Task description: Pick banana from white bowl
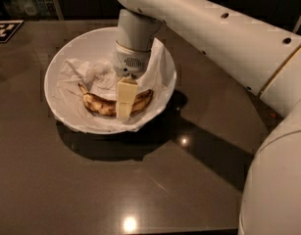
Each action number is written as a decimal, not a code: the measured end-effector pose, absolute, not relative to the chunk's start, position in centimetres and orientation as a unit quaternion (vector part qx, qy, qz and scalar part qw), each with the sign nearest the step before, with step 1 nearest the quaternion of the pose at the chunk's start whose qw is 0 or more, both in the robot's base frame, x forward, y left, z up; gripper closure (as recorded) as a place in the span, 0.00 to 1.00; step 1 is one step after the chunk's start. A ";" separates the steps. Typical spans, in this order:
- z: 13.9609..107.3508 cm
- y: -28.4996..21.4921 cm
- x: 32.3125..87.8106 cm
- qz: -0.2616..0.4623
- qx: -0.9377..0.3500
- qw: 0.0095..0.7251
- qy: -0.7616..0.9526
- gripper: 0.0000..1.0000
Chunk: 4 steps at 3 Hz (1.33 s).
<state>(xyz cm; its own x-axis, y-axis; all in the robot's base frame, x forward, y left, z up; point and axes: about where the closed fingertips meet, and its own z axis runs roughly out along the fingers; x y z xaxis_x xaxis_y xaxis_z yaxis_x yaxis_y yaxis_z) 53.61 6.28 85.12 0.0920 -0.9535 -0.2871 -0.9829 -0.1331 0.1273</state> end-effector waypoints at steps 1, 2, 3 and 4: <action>83.3 6.2 53.9 0.143 -0.744 0.038 0.652 0.43; 83.7 6.2 53.9 0.143 -0.744 0.038 0.652 0.65; 84.3 5.8 53.7 0.140 -0.743 0.053 0.653 0.90; 86.8 4.5 51.1 0.128 -0.750 0.099 0.642 1.00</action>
Offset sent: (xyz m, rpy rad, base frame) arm 0.0025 -0.0008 -0.0153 -0.0218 -0.0013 0.0145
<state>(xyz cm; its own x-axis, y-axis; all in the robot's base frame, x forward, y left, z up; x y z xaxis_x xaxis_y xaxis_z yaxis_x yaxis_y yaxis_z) 51.06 4.50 86.78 0.1433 -0.9371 -0.3183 -0.9875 -0.1565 0.0162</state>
